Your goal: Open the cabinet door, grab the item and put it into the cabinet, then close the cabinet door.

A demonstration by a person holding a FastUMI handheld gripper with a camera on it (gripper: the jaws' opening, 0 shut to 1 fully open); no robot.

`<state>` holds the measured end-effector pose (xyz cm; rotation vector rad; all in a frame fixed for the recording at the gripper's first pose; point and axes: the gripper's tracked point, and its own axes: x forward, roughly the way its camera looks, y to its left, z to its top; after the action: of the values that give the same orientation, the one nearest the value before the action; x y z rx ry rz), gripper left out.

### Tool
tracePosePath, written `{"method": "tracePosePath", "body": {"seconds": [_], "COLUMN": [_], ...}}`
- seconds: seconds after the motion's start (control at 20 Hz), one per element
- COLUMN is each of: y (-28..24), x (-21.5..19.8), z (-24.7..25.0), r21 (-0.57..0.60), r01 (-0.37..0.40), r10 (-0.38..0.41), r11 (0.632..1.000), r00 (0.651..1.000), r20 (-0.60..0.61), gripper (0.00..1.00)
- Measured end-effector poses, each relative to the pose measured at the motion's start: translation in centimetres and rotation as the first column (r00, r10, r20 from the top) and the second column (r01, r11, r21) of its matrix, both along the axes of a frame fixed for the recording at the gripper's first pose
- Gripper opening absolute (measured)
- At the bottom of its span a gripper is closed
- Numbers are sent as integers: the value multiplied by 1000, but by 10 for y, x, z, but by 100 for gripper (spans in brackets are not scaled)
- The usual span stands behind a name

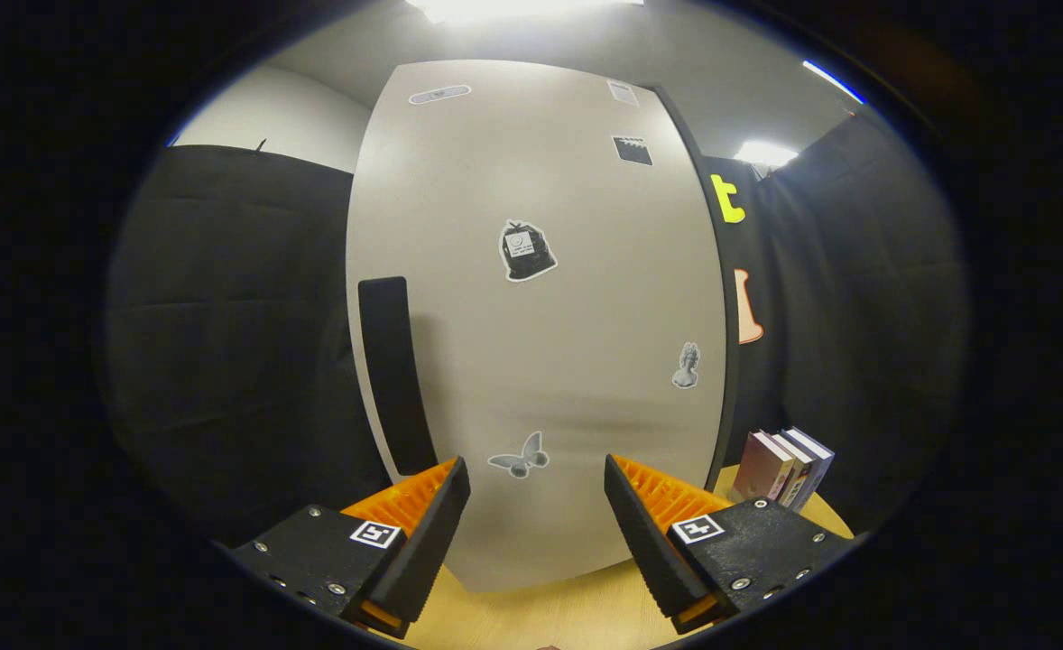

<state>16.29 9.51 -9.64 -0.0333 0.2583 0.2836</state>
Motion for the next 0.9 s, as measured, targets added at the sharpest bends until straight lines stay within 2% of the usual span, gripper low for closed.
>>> {"method": "tracePosePath", "body": {"seconds": [0.2,0.45,0.7,0.9], "y": [0,1,-18,-50], "x": [2,-2,-56,-105], "z": [-3,-5,17,36], "r21": [3,24,68,57], "r01": [-5,-52,-67,-27], "r10": [5,52,66,24], "r11": [1000,998,995,998], "r00": [1000,999,998,998], "r20": [0,-4,23,64], "gripper": [93,93,94,94]}}
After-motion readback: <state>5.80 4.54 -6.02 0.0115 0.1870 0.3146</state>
